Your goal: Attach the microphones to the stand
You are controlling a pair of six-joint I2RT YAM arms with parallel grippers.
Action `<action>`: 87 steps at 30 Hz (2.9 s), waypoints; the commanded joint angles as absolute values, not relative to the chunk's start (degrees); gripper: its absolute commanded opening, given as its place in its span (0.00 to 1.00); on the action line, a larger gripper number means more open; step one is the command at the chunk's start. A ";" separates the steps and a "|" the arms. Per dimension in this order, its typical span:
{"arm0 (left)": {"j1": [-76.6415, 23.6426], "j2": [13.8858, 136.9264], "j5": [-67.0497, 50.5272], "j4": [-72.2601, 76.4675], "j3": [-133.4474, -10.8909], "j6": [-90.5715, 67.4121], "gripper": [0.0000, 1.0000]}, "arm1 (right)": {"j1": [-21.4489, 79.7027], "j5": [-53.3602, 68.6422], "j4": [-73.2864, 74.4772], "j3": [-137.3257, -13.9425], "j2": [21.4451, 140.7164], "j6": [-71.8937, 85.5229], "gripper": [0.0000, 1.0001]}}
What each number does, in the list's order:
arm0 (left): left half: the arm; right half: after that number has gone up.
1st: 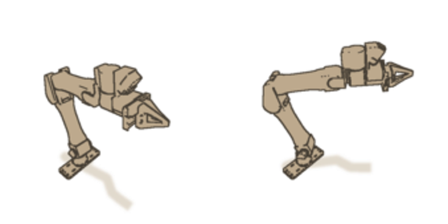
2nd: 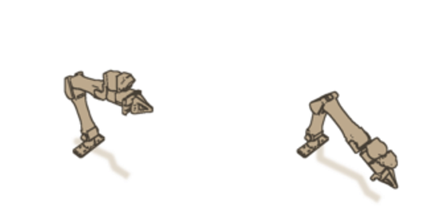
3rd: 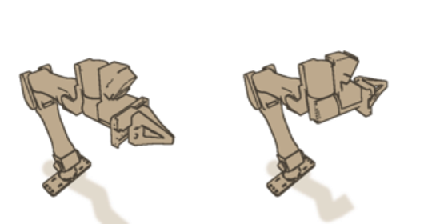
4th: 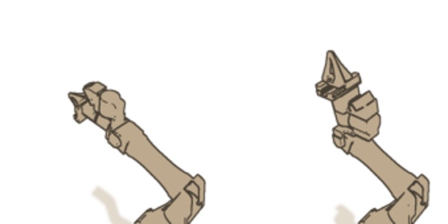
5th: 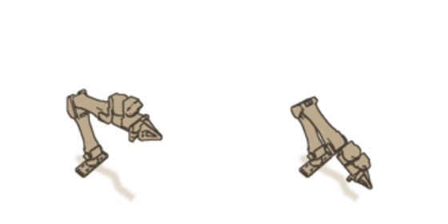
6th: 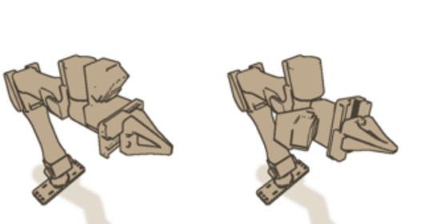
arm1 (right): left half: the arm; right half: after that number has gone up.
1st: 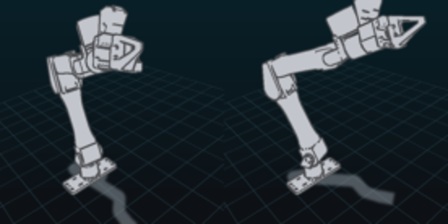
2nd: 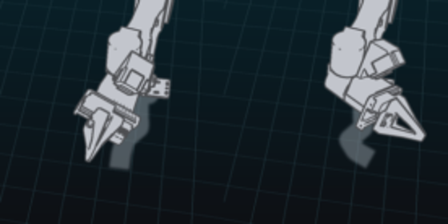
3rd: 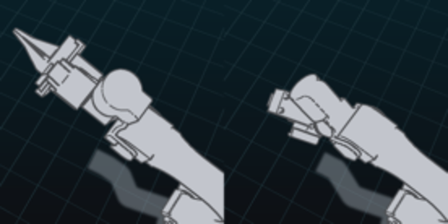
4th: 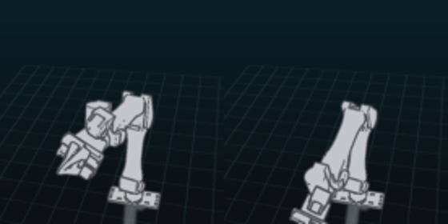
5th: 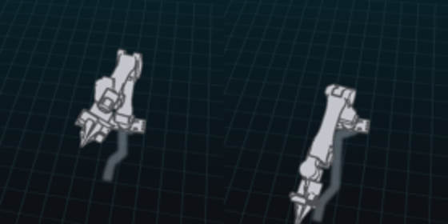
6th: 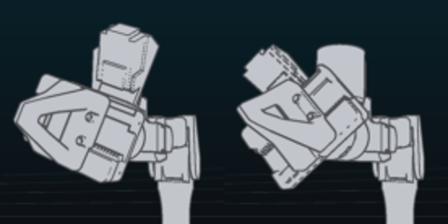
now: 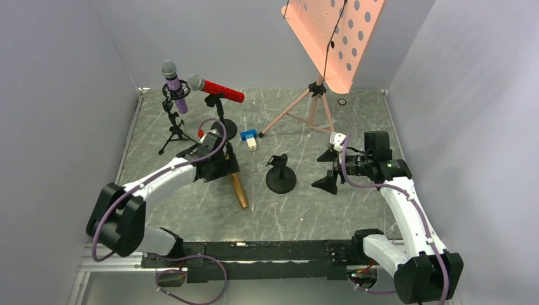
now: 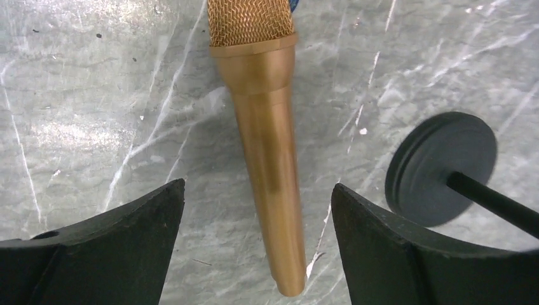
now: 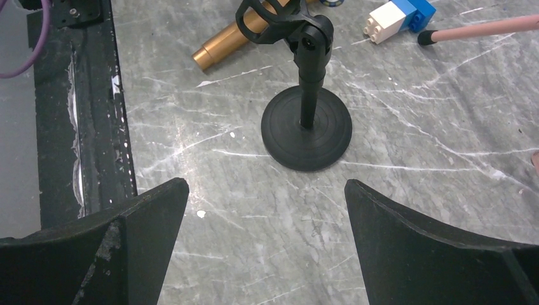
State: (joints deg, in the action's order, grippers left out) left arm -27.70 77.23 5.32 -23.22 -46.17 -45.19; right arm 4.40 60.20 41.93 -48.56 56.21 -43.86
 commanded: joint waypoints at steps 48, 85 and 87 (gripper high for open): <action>-37.29 40.12 -25.32 -5.59 -35.66 -3.20 0.00 | 4.30 73.17 47.63 -54.61 58.67 -47.10 1.00; -55.15 69.39 -30.68 14.24 -57.02 -8.83 0.00 | 19.51 77.65 41.40 -71.38 63.16 -25.04 0.94; -55.19 69.66 -30.79 13.55 -57.28 -8.76 0.00 | 19.51 77.33 41.29 -71.76 63.14 -24.73 0.90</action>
